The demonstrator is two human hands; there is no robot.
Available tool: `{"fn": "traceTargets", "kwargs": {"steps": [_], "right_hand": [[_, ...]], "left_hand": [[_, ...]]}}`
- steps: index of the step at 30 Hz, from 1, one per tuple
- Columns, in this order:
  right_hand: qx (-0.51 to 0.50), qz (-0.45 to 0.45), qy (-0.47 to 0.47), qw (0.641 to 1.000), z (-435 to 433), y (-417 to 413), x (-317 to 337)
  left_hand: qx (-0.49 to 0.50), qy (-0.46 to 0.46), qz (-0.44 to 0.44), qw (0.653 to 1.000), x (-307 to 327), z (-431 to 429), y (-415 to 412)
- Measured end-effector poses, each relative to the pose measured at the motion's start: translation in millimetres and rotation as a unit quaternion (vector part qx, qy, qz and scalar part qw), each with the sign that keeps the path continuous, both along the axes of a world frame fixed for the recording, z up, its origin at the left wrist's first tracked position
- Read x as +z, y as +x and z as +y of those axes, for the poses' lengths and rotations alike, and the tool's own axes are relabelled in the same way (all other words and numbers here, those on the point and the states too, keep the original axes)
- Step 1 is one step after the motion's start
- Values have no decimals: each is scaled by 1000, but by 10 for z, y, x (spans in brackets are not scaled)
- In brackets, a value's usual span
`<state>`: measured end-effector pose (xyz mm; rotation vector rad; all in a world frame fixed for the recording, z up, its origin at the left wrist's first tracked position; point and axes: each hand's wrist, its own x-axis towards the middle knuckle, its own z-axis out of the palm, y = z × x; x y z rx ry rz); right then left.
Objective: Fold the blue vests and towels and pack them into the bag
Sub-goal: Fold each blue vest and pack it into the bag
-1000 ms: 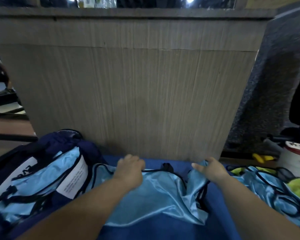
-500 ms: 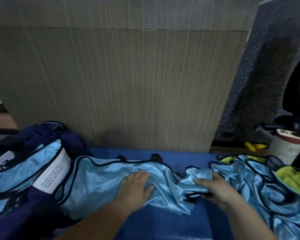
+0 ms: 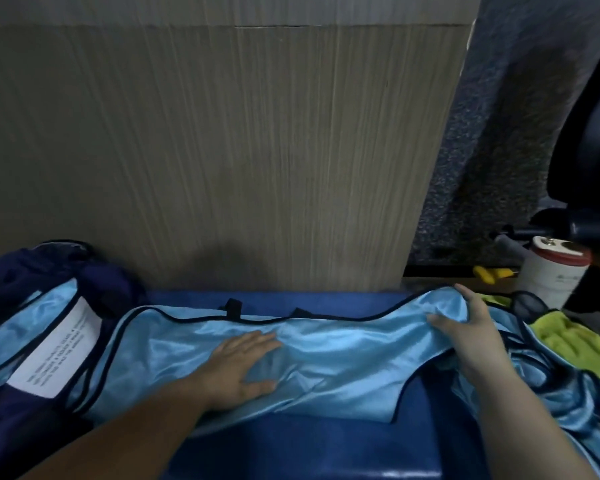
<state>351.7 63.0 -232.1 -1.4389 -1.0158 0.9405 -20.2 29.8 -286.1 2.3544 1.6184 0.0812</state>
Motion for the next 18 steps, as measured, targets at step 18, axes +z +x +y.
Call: {"fn": "traceTargets", "kwargs": {"steps": [18], "right_hand": [[-38, -504, -29, 862, -92, -245, 129]], "left_hand": [[9, 28, -56, 998, 140, -213, 340]]}}
